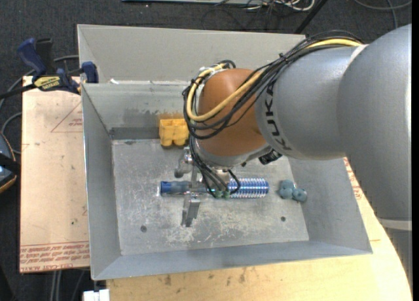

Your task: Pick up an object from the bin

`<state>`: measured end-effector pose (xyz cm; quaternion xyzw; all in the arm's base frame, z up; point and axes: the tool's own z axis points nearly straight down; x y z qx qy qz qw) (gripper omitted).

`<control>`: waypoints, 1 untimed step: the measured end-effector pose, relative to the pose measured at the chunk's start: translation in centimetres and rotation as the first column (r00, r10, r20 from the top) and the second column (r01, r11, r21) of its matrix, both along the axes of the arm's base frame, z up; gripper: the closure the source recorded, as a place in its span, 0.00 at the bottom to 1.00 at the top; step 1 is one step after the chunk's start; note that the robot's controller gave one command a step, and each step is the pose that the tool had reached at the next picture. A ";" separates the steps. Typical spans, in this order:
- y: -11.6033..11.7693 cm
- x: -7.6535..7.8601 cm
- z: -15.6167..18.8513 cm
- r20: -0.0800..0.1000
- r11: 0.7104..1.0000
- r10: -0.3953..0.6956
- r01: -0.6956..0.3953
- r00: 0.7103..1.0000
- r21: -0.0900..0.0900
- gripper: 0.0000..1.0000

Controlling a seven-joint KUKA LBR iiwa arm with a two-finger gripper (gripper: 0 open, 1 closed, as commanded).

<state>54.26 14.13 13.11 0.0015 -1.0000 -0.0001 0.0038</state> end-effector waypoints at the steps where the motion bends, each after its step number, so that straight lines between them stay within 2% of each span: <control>1: -4.1 3.8 -5.9 0.015 0.986 0.167 -0.167 0.986 0.003 0.00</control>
Offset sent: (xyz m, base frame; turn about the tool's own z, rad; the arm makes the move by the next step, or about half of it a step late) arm 0.0357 -0.0421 -0.0611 -0.1700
